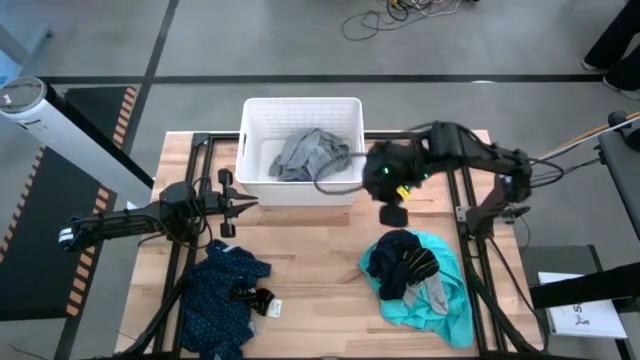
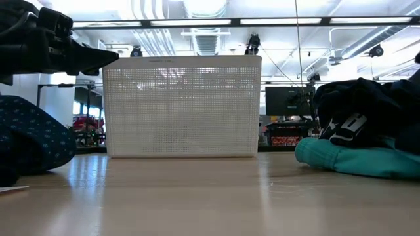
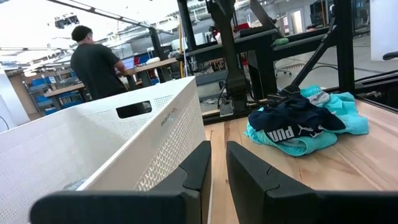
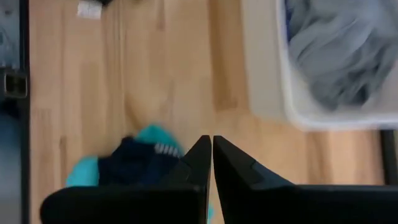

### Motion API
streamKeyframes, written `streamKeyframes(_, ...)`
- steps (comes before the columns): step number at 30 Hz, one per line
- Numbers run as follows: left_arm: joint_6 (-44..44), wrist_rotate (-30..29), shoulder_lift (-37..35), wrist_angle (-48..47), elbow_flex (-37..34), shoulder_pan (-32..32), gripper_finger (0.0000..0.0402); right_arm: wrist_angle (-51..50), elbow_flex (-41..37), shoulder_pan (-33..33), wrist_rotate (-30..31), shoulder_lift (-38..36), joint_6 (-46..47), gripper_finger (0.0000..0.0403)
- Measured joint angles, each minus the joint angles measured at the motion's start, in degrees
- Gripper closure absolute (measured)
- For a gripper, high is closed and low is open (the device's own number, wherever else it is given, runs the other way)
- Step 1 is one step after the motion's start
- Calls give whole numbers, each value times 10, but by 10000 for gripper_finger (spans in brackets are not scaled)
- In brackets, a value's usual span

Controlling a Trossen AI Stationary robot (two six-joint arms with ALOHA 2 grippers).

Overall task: Sort clothes
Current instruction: Put the black sock into the white laundry bin

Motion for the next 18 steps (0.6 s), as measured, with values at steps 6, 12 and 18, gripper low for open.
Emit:
streamKeyframes(6, 0, 0, 1, 0, 0, 0, 364, 9, -163, 51, 0, -72, 94, 385)
streamKeyframes(12, 0, 0, 1, 0, 0, 0, 364, 79, -318, 99, 0, -133, 194, 345)
streamKeyframes(18, -3, 0, 2, 1, 0, 0, 364, 152, -437, 135, -1, -156, 269, 285)
